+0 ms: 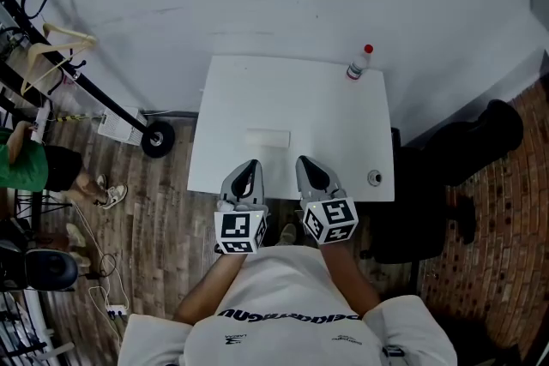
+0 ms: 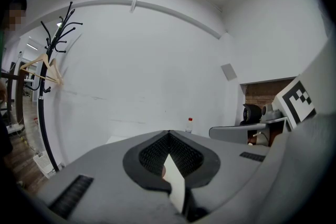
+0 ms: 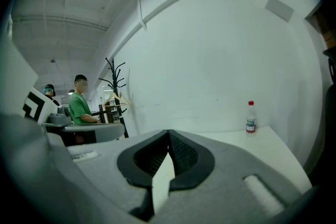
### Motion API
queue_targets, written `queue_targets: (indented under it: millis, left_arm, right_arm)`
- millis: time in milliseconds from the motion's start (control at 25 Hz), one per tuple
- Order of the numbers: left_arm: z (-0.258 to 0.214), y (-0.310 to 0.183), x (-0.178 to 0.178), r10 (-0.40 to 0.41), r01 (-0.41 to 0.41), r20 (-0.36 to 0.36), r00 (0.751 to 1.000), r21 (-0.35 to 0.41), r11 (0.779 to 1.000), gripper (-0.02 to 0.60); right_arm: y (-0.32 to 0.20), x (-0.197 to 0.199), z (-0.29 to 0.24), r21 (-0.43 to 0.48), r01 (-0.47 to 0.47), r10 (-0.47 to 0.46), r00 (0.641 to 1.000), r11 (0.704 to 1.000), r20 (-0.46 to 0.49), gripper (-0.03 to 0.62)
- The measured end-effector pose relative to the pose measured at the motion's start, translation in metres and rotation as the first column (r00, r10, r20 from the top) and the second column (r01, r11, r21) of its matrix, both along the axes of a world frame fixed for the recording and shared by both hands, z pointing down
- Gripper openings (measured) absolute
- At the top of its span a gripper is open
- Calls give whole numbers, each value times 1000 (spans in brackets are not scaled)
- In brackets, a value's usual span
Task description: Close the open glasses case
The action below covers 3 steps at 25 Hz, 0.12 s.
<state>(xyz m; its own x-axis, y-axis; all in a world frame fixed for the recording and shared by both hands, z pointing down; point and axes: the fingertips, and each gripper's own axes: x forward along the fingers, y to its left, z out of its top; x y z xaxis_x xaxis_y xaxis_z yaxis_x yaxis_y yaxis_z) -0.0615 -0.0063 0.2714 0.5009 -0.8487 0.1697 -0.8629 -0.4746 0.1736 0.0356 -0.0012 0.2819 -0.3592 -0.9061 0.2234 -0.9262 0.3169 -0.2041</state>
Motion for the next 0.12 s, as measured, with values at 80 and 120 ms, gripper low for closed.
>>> queue_targets:
  millis: [80,120]
  left_arm:
    - [1,0,2,1,-1,2,1000,1,1000,-3]
    - [2,0,3,1,-1,2,1000,1,1000,-3]
  right_arm:
    - [0,2,1,1,-1,1,1000,1000,1,-5]
    - [0,3,2,1,-1,1,1000,1000,1,-5]
